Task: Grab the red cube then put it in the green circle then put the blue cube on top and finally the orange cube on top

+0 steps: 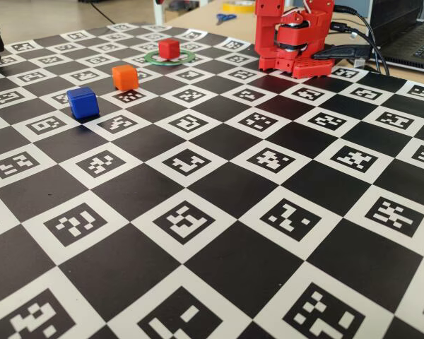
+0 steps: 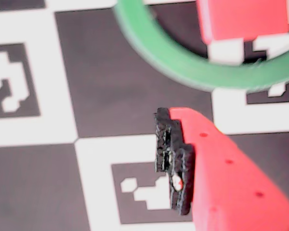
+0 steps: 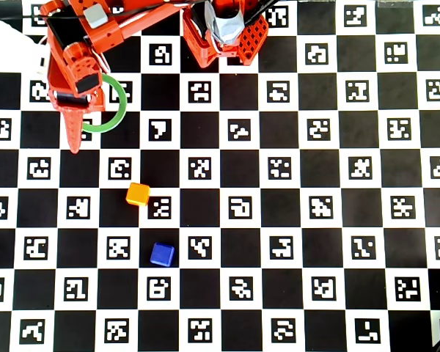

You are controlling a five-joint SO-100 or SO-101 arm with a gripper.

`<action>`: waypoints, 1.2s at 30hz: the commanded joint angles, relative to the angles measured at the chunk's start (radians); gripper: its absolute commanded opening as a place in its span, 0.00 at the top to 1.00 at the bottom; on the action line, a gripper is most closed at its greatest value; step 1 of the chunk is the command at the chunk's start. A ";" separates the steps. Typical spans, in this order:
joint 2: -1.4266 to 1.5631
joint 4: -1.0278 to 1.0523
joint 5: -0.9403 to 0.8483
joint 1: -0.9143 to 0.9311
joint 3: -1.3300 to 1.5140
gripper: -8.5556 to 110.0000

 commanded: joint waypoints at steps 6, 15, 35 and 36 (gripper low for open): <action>0.011 0.176 0.153 -0.184 -0.347 0.48; -0.130 0.291 0.319 -0.387 -0.565 0.48; -0.466 0.313 0.753 -0.641 -0.845 0.49; -0.483 0.308 0.761 -0.647 -0.856 0.49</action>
